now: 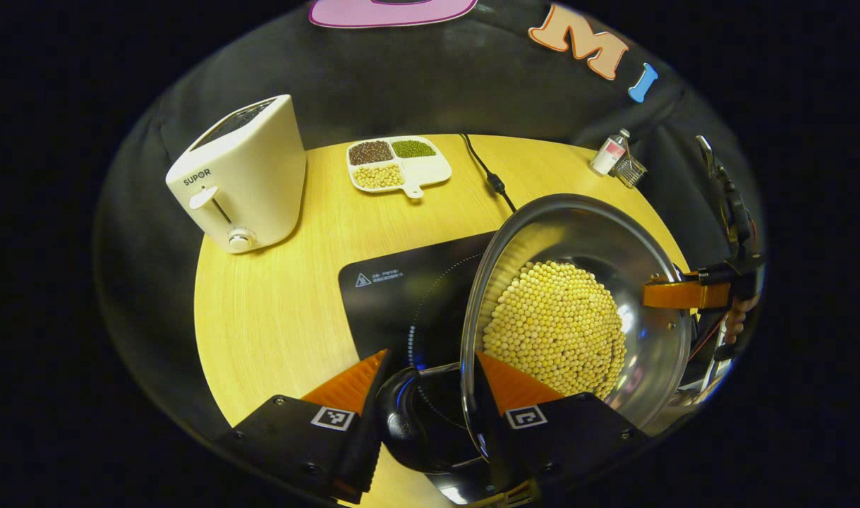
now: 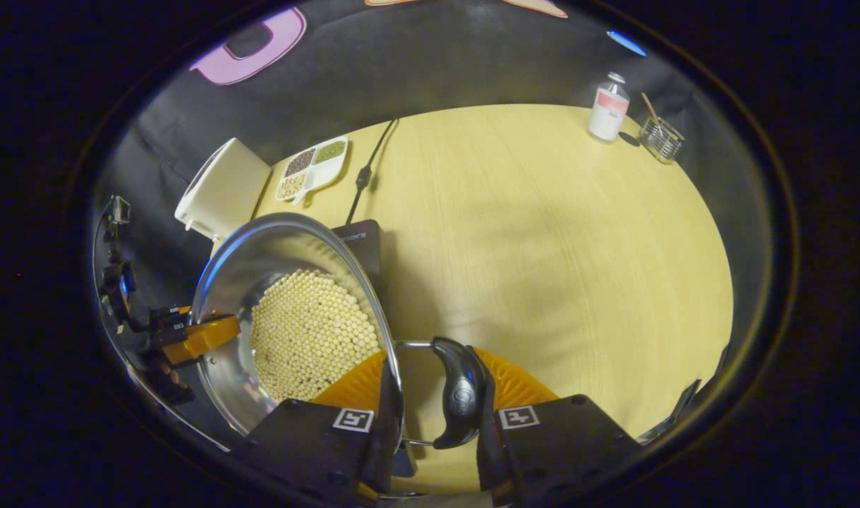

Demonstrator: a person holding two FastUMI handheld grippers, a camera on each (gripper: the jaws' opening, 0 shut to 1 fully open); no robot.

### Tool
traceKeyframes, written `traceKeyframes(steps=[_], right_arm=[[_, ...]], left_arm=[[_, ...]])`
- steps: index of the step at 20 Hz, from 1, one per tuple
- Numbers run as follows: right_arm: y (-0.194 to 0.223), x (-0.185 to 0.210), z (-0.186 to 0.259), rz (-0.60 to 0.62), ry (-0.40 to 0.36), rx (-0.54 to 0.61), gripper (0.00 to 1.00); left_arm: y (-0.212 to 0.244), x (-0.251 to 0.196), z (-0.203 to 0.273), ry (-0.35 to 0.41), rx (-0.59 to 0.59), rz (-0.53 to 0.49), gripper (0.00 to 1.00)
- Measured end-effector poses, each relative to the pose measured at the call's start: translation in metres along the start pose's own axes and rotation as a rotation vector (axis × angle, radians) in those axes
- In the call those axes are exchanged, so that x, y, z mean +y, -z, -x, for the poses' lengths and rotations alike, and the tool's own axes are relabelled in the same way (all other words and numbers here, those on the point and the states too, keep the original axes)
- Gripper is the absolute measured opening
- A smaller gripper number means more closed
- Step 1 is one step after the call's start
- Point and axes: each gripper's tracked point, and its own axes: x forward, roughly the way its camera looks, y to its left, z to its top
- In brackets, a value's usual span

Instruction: First push the handle of the pot to place it horizontally, then grasp the pot with both hands and set it on the induction cooktop.

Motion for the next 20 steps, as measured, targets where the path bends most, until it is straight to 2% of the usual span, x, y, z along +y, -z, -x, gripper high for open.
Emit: traceKeyframes(steps=[7, 8, 9, 10, 11, 13, 14, 15, 16, 17, 18, 19, 20], right_arm=[[-0.006, 0.016, -0.002, 0.020, -0.013, -0.024, 0.49], [-0.007, 0.018, -0.002, 0.019, -0.017, -0.025, 0.43], [-0.008, 0.019, -0.002, 0.017, -0.021, -0.026, 0.49], [-0.008, 0.021, -0.003, 0.016, -0.024, -0.027, 0.43], [-0.009, 0.022, -0.005, 0.016, -0.027, -0.029, 0.49], [-0.009, 0.028, -0.012, 0.016, -0.031, -0.030, 0.52], [-0.006, 0.028, -0.009, 0.013, -0.032, -0.034, 0.46], [-0.009, 0.027, -0.009, 0.013, -0.030, -0.043, 0.50], [-0.009, 0.026, -0.010, 0.019, -0.029, -0.055, 0.58], [-0.010, 0.025, -0.009, 0.025, -0.026, -0.058, 0.54], [-0.009, 0.027, -0.011, 0.022, -0.028, -0.068, 0.60], [-0.012, 0.027, -0.009, 0.019, -0.025, -0.086, 0.56], [-0.017, 0.030, -0.006, 0.017, -0.039, -0.113, 0.56]], left_arm=[[0.002, 0.023, 0.007, -0.020, -0.079, 0.020, 0.65], [0.000, 0.023, 0.008, -0.019, -0.098, 0.025, 0.65], [0.000, 0.023, 0.009, -0.018, -0.113, 0.027, 0.66], [-0.001, 0.025, 0.009, -0.020, -0.122, 0.028, 0.66], [-0.002, 0.026, 0.009, -0.025, -0.132, 0.027, 0.66], [-0.005, 0.029, 0.009, -0.049, -0.147, 0.017, 0.69], [-0.006, 0.031, 0.010, -0.067, -0.156, 0.016, 0.70], [-0.006, 0.031, 0.010, -0.079, -0.159, 0.015, 0.75], [-0.005, 0.032, 0.012, -0.098, -0.165, 0.011, 0.76], [-0.006, 0.033, 0.011, -0.111, -0.170, 0.001, 0.80], [-0.007, 0.035, 0.014, -0.127, -0.179, -0.015, 0.81], [-0.008, 0.037, 0.015, -0.139, -0.190, -0.024, 0.82], [-0.010, 0.038, 0.020, -0.158, -0.211, -0.026, 0.83]])
